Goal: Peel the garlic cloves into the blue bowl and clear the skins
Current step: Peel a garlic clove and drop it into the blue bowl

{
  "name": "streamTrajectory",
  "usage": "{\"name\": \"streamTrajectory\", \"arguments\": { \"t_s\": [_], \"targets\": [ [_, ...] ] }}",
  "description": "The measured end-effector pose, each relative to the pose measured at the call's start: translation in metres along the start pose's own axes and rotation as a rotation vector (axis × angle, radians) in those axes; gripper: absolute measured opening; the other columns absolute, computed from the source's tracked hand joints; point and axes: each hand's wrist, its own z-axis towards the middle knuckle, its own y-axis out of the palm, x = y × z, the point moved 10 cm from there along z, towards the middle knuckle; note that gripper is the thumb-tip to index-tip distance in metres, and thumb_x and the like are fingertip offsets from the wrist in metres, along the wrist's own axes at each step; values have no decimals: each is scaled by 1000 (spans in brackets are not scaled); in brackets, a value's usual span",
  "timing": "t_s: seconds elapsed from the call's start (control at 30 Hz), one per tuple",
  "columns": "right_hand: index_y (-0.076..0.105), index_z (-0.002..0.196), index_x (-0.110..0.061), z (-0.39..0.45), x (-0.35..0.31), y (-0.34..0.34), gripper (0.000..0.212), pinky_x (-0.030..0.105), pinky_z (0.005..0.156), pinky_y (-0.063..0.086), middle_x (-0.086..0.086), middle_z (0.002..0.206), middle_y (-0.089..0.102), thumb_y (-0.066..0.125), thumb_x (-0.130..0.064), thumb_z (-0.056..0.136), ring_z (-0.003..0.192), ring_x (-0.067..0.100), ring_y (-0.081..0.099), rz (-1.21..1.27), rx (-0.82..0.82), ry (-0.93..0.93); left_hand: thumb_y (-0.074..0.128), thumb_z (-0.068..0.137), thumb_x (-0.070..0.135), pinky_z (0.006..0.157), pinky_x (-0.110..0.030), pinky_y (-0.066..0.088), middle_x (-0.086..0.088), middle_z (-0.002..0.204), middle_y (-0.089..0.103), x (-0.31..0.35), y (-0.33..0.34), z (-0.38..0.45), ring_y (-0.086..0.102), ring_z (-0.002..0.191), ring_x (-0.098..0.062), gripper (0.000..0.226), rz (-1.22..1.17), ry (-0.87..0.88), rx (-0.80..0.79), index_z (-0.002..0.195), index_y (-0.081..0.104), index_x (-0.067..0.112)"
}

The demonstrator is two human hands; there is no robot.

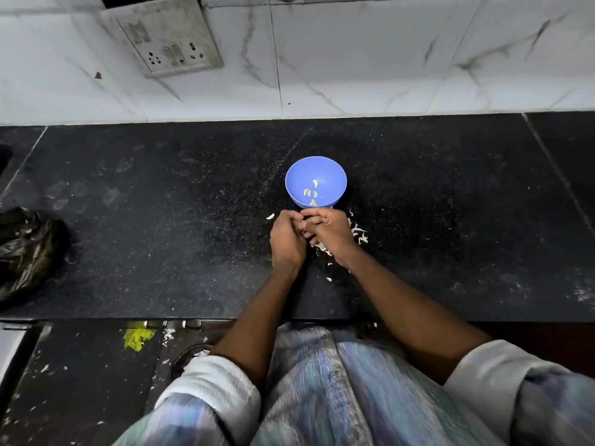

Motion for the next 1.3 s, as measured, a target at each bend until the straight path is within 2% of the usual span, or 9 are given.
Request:
{"name": "streamTrajectory", "arguments": {
  "t_s": [0.07, 0.17, 0.27, 0.37, 0.57, 0.87, 1.0, 1.1, 1.3],
  "targets": [
    [77, 104, -2, -2, 4, -8, 16, 26, 59, 56, 18, 84, 77, 72, 3, 89, 66, 18, 68, 27, 4, 8, 49, 87, -16, 71, -19, 52, 5, 82, 67, -7, 2, -2, 61, 72, -7, 35, -92, -33, 29, 102, 66, 11],
    [76, 97, 2, -4, 16, -20, 14, 28, 64, 59, 19, 81, 77, 68, 8, 88, 64, 18, 70, 23, 47, 53, 49, 87, -18, 77, -26, 60, 1, 87, 74, -19, 5, -7, 69, 76, -7, 41, -215, -96, 26, 106, 70, 11],
    [75, 96, 1, -8, 22, -22, 12, 32, 67, 61, 22, 84, 76, 68, 7, 87, 65, 20, 69, 71, 56, 110, 62, 94, -11, 83, -32, 63, -3, 93, 78, -28, 10, -14, 73, 80, -10, 28, -372, -186, 36, 107, 73, 12],
    [74, 95, -1, -9, 27, -28, 14, 26, 62, 60, 14, 76, 75, 69, 7, 86, 60, 15, 68, 147, 78, 140, 71, 96, -2, 83, -29, 63, -8, 96, 80, -28, 15, -19, 74, 81, -11, 19, -451, -208, -4, 111, 77, 8],
    [74, 100, 6, -12, 26, -29, 16, 23, 60, 58, 12, 76, 75, 76, 4, 84, 60, 14, 67, 176, 44, 126, 81, 91, 15, 72, -31, 63, 10, 79, 78, -11, 4, -24, 76, 73, -13, 4, -247, -102, 52, 93, 84, 18],
    [74, 101, 9, -11, 28, -27, 14, 31, 72, 61, 16, 82, 75, 67, 6, 89, 70, 20, 69, 194, -33, 141, 85, 87, 14, 67, -19, 59, 9, 78, 77, 1, -2, -21, 71, 67, -5, 4, -178, 0, 52, 90, 82, 13],
    [72, 102, 10, -13, 24, -26, 16, 33, 76, 60, 13, 85, 77, 64, 8, 88, 71, 18, 68, 163, -64, 121, 83, 88, 10, 65, -22, 57, 9, 77, 74, 9, -4, -22, 68, 65, -7, 8, -129, 86, 35, 87, 76, 15],
    [72, 107, 7, -14, 24, -27, 19, 30, 72, 58, 17, 88, 76, 71, 6, 87, 68, 16, 67, 156, -59, 107, 82, 87, 10, 64, -25, 56, 9, 74, 69, 10, -5, -23, 65, 65, -11, 14, -91, 117, 37, 85, 71, 17],
    [75, 103, 7, -15, 21, -31, 18, 27, 68, 58, 18, 84, 75, 71, 7, 85, 65, 15, 66, 155, -49, 117, 79, 89, 9, 68, -30, 59, 8, 79, 72, 11, -2, -20, 67, 68, -10, 9, -70, 143, 16, 89, 74, 16]
  ]
}}
